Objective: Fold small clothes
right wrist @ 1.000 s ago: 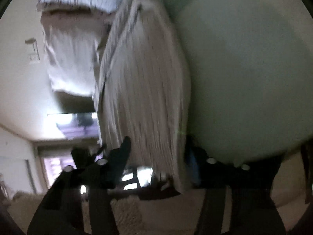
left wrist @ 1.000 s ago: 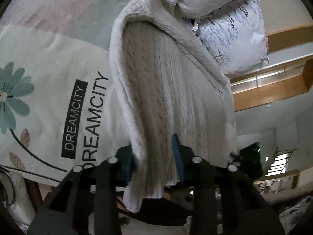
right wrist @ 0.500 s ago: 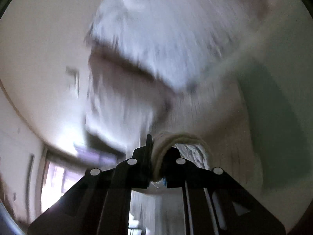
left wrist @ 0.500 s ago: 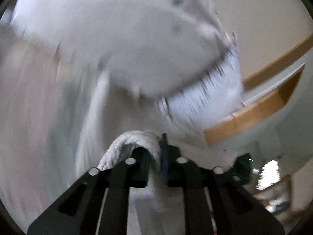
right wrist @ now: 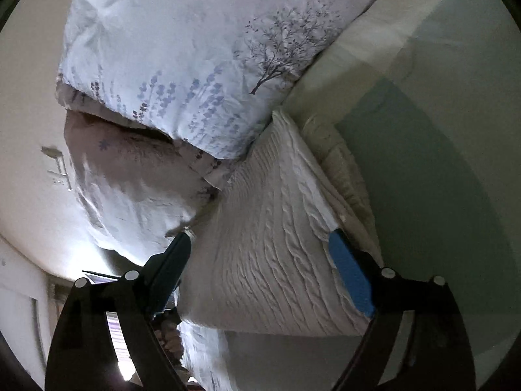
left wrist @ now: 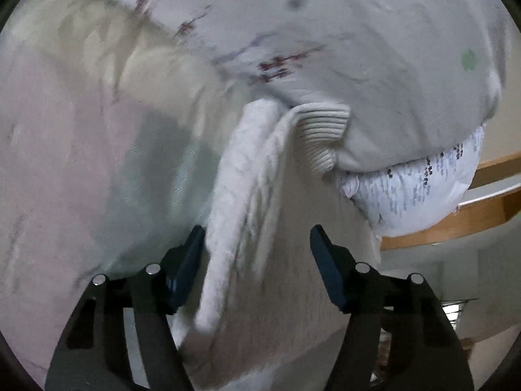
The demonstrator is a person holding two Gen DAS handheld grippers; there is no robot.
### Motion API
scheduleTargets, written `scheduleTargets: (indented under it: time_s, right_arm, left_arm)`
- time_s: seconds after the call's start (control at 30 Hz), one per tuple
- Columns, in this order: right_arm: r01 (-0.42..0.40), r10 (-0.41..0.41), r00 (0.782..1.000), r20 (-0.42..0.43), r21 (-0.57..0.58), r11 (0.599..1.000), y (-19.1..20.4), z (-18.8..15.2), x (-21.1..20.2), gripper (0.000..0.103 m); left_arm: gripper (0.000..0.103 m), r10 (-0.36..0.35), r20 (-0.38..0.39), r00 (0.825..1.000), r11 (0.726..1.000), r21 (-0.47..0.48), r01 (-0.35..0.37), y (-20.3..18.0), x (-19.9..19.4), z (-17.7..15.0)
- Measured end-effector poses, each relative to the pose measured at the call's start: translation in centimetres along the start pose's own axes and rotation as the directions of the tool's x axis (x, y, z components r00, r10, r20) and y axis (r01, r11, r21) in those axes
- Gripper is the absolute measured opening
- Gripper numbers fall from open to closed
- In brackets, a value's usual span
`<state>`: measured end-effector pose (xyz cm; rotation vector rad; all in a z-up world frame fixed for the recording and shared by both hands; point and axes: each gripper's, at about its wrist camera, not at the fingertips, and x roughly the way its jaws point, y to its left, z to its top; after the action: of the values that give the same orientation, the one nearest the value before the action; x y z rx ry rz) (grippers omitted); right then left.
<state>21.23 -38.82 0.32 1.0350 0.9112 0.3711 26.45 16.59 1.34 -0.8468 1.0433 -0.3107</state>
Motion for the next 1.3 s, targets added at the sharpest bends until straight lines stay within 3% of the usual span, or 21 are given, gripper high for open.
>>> scheduleTargets:
  time_s: [0.03,0.07,0.2,0.33,0.43,0.5,0.53,0.57,0.6,0.63,0.67,0.73,0.8,0.9,0.97,1.07,1.13,1.2,1.23,1.27,1.3]
  right_arm:
    - [-0.002,0.002,1.000,-0.005,-0.004,1.000,0.2,-0.2,0.2,0.089]
    - [-0.004,0.004,1.000,-0.014,-0.007,1.000,0.0,-0.4,0.0,0.089]
    - [0.002,-0.002,1.000,0.004,-0.017,1.000,0.2,0.4,-1.0,0.089]
    - [0.037,-0.034,0.997,0.071,-0.044,0.998,-0.2,1.0,-3.9,0.089]
    - [0.058,-0.055,0.992,0.111,-0.025,0.998,-0.9,1.8,-5.4,0.089]
    - [0.087,-0.083,0.989,0.126,-0.025,0.996,-1.0,2.3,-6.0,0.089]
    - [0.093,-0.090,0.987,0.132,-0.023,0.995,-1.0,2.6,-6.3,0.089]
    - [0.084,-0.080,0.988,0.135,-0.024,0.996,-1.1,2.7,-6.6,0.089]
    - [0.071,-0.066,0.989,0.135,-0.034,0.997,-0.9,2.9,-6.9,0.089]
    - [0.068,-0.061,0.989,0.132,-0.052,0.996,-0.6,2.9,-6.9,0.089]
    - [0.066,-0.057,0.992,0.117,-0.079,0.995,-0.1,3.0,-6.5,0.089]
    - [0.073,-0.064,0.995,0.080,-0.109,0.991,0.6,3.2,-5.2,0.086]
    - [0.103,-0.101,0.995,0.027,-0.126,0.987,1.2,3.7,-2.8,0.081]
    - [0.165,-0.176,0.983,-0.050,-0.179,0.970,2.0,3.8,1.6,0.063]
    - [0.266,-0.288,0.956,-0.055,-0.254,0.930,2.5,3.7,3.6,0.012]
    - [0.322,-0.307,0.946,0.100,-0.207,0.924,2.7,6.2,2.8,0.011]
    - [0.320,-0.308,0.947,0.097,-0.171,0.932,1.8,7.2,2.5,0.012]
    - [0.303,-0.302,0.953,0.035,-0.152,0.941,0.8,6.9,2.5,0.024]
    - [0.286,-0.286,0.958,0.019,-0.142,0.948,0.2,6.5,2.1,0.051]
    - [0.270,-0.270,0.963,0.019,-0.136,0.953,-0.2,6.0,1.5,0.087]
    - [0.230,-0.229,0.973,0.025,-0.127,0.965,-0.9,5.4,0.8,0.099]
  left_arm:
    - [0.049,-0.015,-0.007,1.000,1.000,-0.017,0.015,-0.1,0.4,-0.2]
    - [0.023,-0.045,-0.016,0.999,0.996,-0.074,0.044,0.1,1.0,-0.5]
    - [0.021,-0.172,0.028,0.985,0.978,-0.114,0.174,-3.4,1.0,-1.4]
    - [0.021,-0.368,-0.019,0.930,0.930,-0.018,0.368,-12.7,3.8,-2.8]
    - [0.023,-0.501,-0.147,0.853,0.862,-0.003,0.506,-19.9,10.1,-5.3]
    - [0.047,-0.645,-0.283,0.710,0.758,-0.124,0.640,-23.1,15.0,-7.2]
    - [0.049,-0.699,-0.307,0.646,0.711,-0.200,0.674,-23.7,16.2,-8.0]
    - [0.058,-0.714,-0.292,0.636,0.698,-0.230,0.678,-23.8,16.3,-8.4]
    - [0.073,-0.698,-0.274,0.661,0.713,-0.192,0.674,-23.6,15.6,-8.2]
    - [0.078,-0.657,-0.242,0.714,0.750,-0.115,0.651,-23.3,14.4,-7.8]
    - [0.084,-0.558,-0.190,0.808,0.823,0.001,0.568,-22.6,12.6,-7.1]
    - [0.086,-0.376,-0.123,0.918,0.912,0.124,0.390,-21.0,10.5,-6.1]
    - [0.087,-0.267,-0.113,0.957,0.948,0.149,0.282,-19.4,9.9,-5.8]
    - [0.087,-0.130,-0.115,0.985,0.974,0.173,0.149,-17.9,10.3,-6.6]
    - [0.087,-0.074,-0.113,0.991,0.975,0.200,0.096,-16.7,10.3,-7.0]
    - [0.089,-0.053,-0.152,0.987,0.976,0.203,0.084,-15.4,10.6,-7.7]
    - [0.089,-0.044,-0.182,0.982,0.974,0.210,0.083,-16.1,12.7,-8.0]
    - [0.090,-0.040,-0.217,0.975,0.970,0.224,0.090,-16.2,13.8,-8.4]
    - [0.090,-0.035,-0.226,0.973,0.969,0.230,0.089,-16.4,14.4,-8.5]
    - [0.091,-0.028,-0.231,0.973,0.968,0.236,0.083,-16.4,15.0,-8.6]
    - [0.092,-0.007,-0.234,0.972,0.967,0.246,0.066,-16.7,15.6,-8.6]
